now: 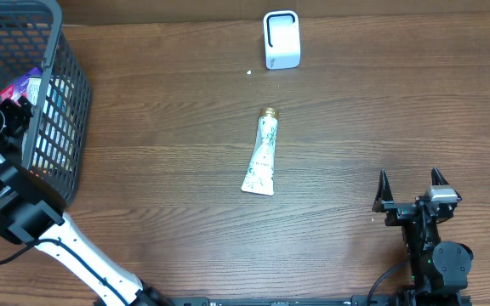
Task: Scan the item barcode
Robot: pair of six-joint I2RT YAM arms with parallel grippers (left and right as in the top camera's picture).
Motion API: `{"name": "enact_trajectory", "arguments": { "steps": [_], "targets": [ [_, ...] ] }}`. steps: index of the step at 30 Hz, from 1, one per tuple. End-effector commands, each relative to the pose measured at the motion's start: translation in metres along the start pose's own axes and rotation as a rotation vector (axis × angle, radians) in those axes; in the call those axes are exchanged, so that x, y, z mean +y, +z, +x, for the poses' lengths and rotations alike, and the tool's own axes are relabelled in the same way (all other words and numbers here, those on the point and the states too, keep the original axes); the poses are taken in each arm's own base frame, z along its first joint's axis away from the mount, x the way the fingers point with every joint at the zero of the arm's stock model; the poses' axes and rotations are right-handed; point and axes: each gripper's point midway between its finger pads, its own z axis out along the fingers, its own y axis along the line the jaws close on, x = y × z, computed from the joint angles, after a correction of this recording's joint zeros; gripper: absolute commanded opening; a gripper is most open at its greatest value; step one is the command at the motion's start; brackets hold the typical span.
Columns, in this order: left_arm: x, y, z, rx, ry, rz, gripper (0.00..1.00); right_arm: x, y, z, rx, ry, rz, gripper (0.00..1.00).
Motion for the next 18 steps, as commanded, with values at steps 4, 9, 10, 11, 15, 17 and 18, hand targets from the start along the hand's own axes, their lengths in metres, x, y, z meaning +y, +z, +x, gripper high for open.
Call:
{"name": "enact_trajectory", "arguments": {
  "steps": [4, 9, 10, 11, 15, 17, 18],
  "targets": [
    [-0.020, 0.022, 0.003, 0.030, 0.034, -0.006, 1.00, 0.000, 0.000, 0.001, -0.006, -0.004, 0.002, 1.00],
    [-0.023, 0.041, 0.009, 0.070, 0.041, -0.011, 1.00, 0.000, 0.000, 0.001, -0.006, -0.004, 0.002, 1.00],
    [-0.022, 0.042, 0.010, 0.074, 0.040, -0.011, 1.00, 0.000, 0.000, 0.001, -0.006, -0.004, 0.002, 1.00],
    [-0.022, 0.043, 0.010, 0.076, 0.040, -0.012, 1.00, 0.000, 0.000, 0.001, -0.006, -0.004, 0.002, 1.00],
    [-0.021, 0.045, 0.012, 0.083, 0.047, -0.012, 0.95, 0.000, 0.000, 0.001, -0.006, -0.004, 0.002, 1.00],
    [-0.021, 0.046, 0.015, 0.093, 0.048, -0.012, 0.88, 0.000, 0.000, 0.001, -0.006, -0.004, 0.002, 1.00],
    [-0.020, 0.048, 0.017, 0.101, 0.047, -0.013, 0.80, 0.000, 0.000, 0.001, -0.006, -0.004, 0.002, 1.00]
  ]
}}
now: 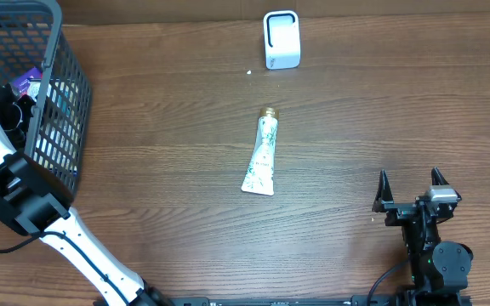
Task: Scan the item barcode
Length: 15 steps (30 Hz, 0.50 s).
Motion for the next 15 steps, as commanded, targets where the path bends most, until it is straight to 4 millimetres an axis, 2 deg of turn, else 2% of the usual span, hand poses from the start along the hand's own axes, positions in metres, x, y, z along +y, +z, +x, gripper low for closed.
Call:
{"name": "enact_trajectory", "arguments": {
  "steps": [1, 5, 6, 11, 15],
  "targets": [
    [0.001, 0.020, 0.014, 0.068, -0.004, -0.008, 0.70, 0.000, 0.000, 0.001, -0.005, -0.004, 0.002, 1.00],
    [0.002, 0.026, 0.021, 0.096, -0.007, -0.009, 0.20, 0.000, 0.000, 0.001, -0.005, -0.004, 0.002, 1.00],
    [0.002, 0.026, 0.023, 0.103, -0.010, -0.009, 0.04, 0.000, 0.000, 0.001, -0.005, -0.004, 0.002, 1.00],
    [0.002, 0.009, 0.020, 0.088, -0.026, 0.010, 0.04, 0.000, 0.000, 0.001, -0.005, -0.004, 0.002, 1.00],
    [-0.018, -0.034, 0.002, -0.009, -0.028, 0.117, 0.04, 0.000, 0.000, 0.001, -0.005, -0.004, 0.002, 1.00]
  ]
}}
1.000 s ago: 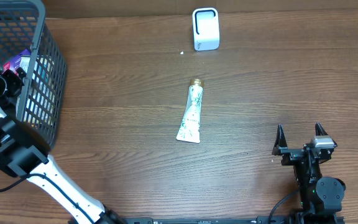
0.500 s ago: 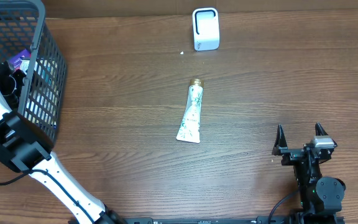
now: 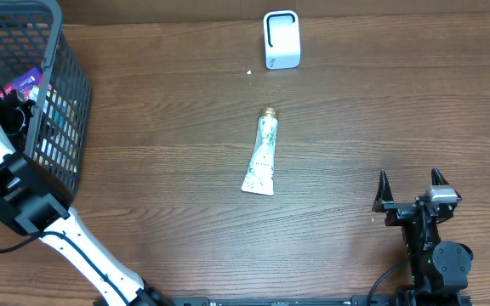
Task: Scan the item barcode
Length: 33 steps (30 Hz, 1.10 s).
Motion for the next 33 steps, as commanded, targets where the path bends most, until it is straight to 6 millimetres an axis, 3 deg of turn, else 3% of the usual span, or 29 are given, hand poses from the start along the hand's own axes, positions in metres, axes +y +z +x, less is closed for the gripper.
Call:
{"name": "enact_trajectory", "arguments": {
  "steps": [1, 4, 6, 11, 15, 16, 20, 22, 23, 25, 28, 33],
  "targets": [
    [-0.023, -0.051, -0.019, -0.124, -0.005, 0.127, 0.04, 0.000, 0.000, 0.001, -0.006, -0.004, 0.002, 1.00],
    [-0.041, -0.100, -0.032, -0.249, -0.007, 0.207, 0.04, 0.000, 0.000, 0.001, -0.006, -0.004, 0.002, 1.00],
    [-0.051, -0.144, -0.038, -0.364, 0.020, 0.227, 0.04, 0.000, 0.000, 0.001, -0.006, -0.004, 0.002, 1.00],
    [-0.069, -0.221, -0.032, -0.550, 0.080, 0.238, 0.04, 0.000, 0.000, 0.001, -0.006, -0.004, 0.002, 1.00],
    [-0.085, -0.287, -0.010, -0.691, 0.083, 0.265, 0.04, 0.000, 0.000, 0.001, -0.006, -0.004, 0.002, 1.00],
    [-0.096, -0.316, 0.004, -0.753, 0.099, 0.283, 0.04, 0.000, 0.000, 0.001, -0.006, -0.004, 0.002, 1.00],
    [-0.134, -0.366, 0.052, -0.826, 0.202, 0.379, 0.04, 0.000, 0.000, 0.001, -0.006, -0.004, 0.002, 1.00],
    [-0.156, -0.376, 0.075, -0.816, 0.259, 0.444, 0.04, 0.000, 0.000, 0.001, -0.006, -0.004, 0.002, 1.00],
    [-0.182, -0.378, 0.101, -0.771, 0.322, 0.514, 0.04, 0.000, 0.000, 0.001, -0.006, -0.004, 0.002, 1.00],
    [-0.206, -0.368, 0.123, -0.692, 0.368, 0.555, 0.04, 0.000, 0.000, 0.001, -0.006, -0.004, 0.002, 1.00],
    [-0.238, -0.337, 0.154, -0.548, 0.457, 0.556, 0.04, 0.000, 0.000, 0.001, -0.006, -0.004, 0.002, 1.00],
    [-0.284, -0.276, 0.184, -0.373, 0.596, 0.457, 0.04, 0.000, 0.000, 0.001, -0.006, -0.004, 0.002, 1.00]
  ]
}}
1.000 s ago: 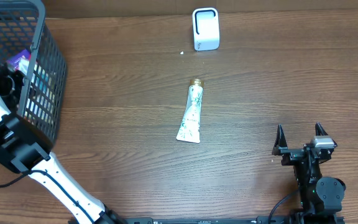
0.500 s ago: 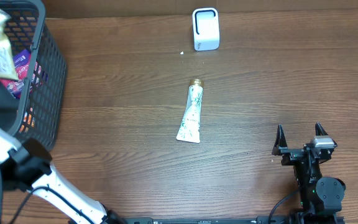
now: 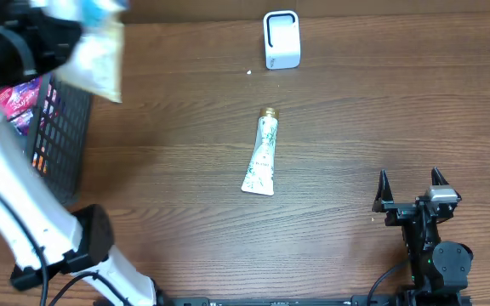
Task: Scan the item barcode
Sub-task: 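Lift the bag out and place it beside the tube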
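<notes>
My left gripper point(image 3: 79, 30) is raised high over the basket's right rim, blurred and close to the overhead camera. It is shut on a pale packet point(image 3: 100, 59) with a blue top, which hangs out past the rim over the table. The white barcode scanner point(image 3: 281, 39) stands at the far middle of the table. My right gripper point(image 3: 411, 189) rests open near the front right, with nothing between its fingers.
The dark wire basket point(image 3: 58, 144) sits at the far left, partly hidden by my left arm, with pink packets point(image 3: 15, 98) inside. A white and green tube point(image 3: 262, 155) lies in the middle of the wooden table point(image 3: 398, 102).
My left gripper was down inside the basket. Now it is lifted above the basket's right rim with a pale packet in its grip. The right arm has not moved.
My left arm reached into the basket at all three earlier moments, shifting a little among the packets. Now it is up out of the basket holding a pale packet. The tube, the scanner and my right gripper stayed where they were throughout.
</notes>
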Robot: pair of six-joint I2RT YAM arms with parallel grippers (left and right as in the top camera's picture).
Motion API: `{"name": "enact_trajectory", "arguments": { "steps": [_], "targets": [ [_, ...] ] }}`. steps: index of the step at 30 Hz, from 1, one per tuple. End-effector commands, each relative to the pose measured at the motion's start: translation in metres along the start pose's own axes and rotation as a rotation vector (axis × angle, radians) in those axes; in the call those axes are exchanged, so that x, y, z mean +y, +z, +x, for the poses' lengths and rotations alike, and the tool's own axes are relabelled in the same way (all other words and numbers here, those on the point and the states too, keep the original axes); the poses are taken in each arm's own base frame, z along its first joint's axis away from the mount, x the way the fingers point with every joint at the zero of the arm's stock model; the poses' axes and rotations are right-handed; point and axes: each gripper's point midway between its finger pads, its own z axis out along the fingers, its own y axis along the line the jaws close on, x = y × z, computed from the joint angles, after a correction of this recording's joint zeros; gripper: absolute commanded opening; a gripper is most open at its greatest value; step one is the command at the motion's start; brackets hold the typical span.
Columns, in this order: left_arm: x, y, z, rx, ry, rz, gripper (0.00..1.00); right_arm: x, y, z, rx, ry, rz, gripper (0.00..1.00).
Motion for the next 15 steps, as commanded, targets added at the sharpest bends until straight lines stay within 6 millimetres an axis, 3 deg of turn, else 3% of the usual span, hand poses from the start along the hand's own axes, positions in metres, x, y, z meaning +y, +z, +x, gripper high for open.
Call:
{"name": "enact_trajectory", "arguments": {
  "steps": [1, 2, 5, 15],
  "targets": [
    [-0.012, 0.054, 0.032, 0.171, 0.066, -0.043, 0.04, 0.000, 0.000, 0.001, -0.005, -0.005, 0.002, 1.00],
    [-0.010, 0.074, 0.050, 0.246, 0.071, -0.103, 0.04, 0.000, 0.000, 0.001, -0.005, -0.005, 0.002, 1.00],
    [-0.008, 0.107, 0.087, 0.391, 0.085, -0.188, 0.04, 0.000, 0.000, 0.001, -0.005, -0.005, 0.002, 1.00],
    [0.014, 0.192, 0.205, 0.712, 0.098, -0.347, 0.04, 0.000, 0.000, 0.001, -0.005, -0.005, 0.002, 1.00]
  ]
}}
